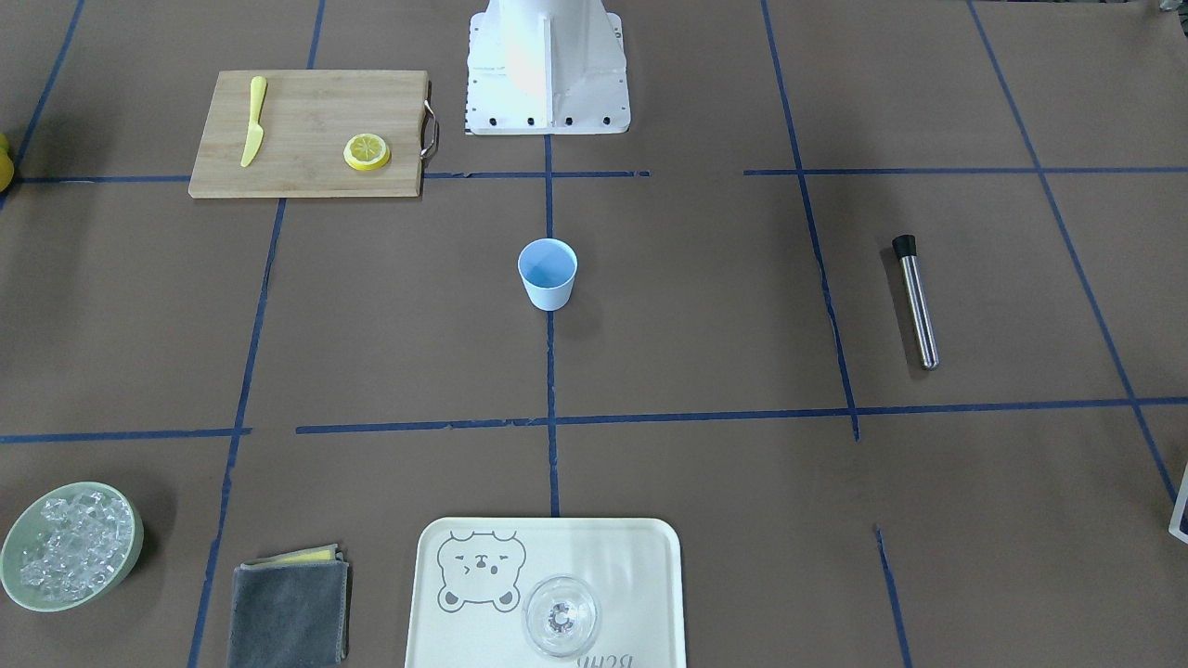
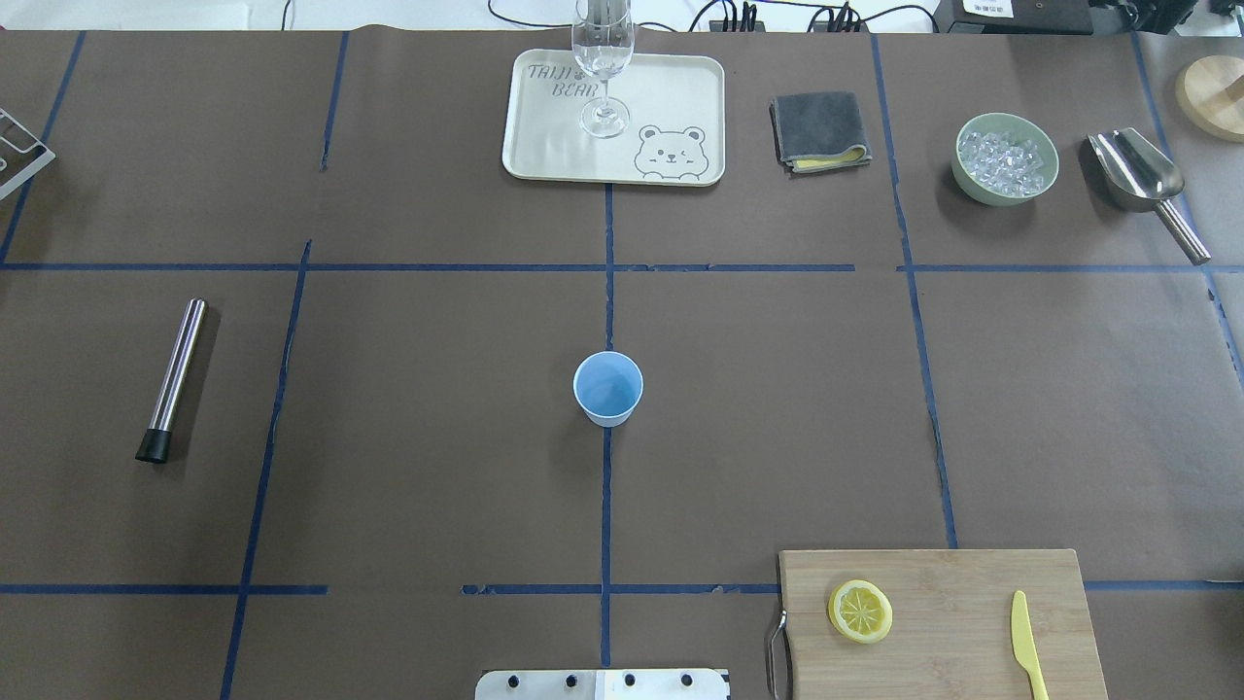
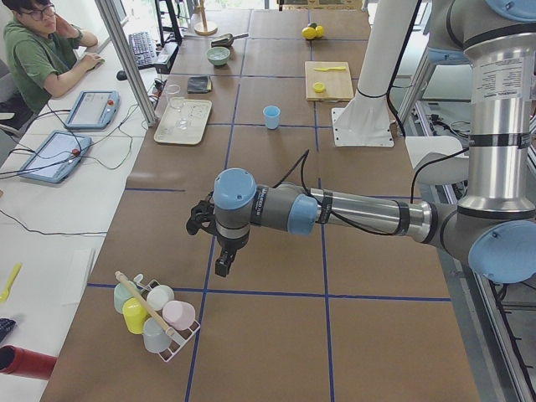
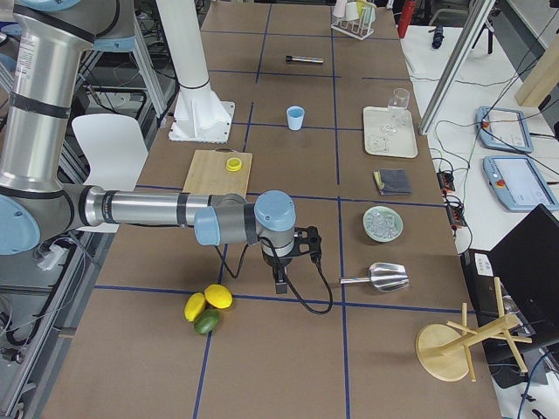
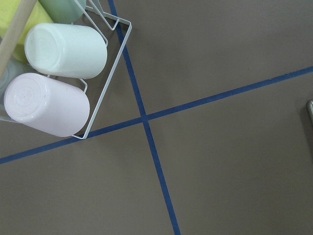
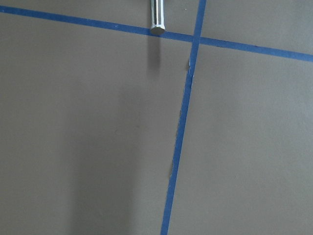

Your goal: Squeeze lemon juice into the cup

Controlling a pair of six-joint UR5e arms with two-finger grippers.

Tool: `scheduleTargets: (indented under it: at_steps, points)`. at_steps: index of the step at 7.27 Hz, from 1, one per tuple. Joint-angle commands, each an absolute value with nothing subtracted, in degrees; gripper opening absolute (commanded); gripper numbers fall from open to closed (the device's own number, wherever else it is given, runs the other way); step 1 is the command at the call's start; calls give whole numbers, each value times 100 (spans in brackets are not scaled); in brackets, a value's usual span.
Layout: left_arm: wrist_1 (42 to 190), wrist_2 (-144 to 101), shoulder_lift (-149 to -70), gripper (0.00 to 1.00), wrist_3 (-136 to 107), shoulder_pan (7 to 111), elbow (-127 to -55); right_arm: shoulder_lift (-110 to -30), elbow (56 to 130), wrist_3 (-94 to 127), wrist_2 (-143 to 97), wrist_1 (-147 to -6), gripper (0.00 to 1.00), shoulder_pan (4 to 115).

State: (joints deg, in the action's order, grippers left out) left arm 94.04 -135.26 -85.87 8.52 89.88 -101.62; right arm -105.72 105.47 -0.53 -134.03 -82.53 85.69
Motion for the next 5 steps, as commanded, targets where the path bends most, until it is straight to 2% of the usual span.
scheduleTargets:
  at_steps: [1,5]
  points:
    - [9387,-13518,-8570,100,861,9000,-10282,-10582,10512,-53,-13386,-8262,100,8569]
    - [9501,-13456,-8630,100,817,8982,-10626,-10600,10468,-53,-13386,-8262,100,8569]
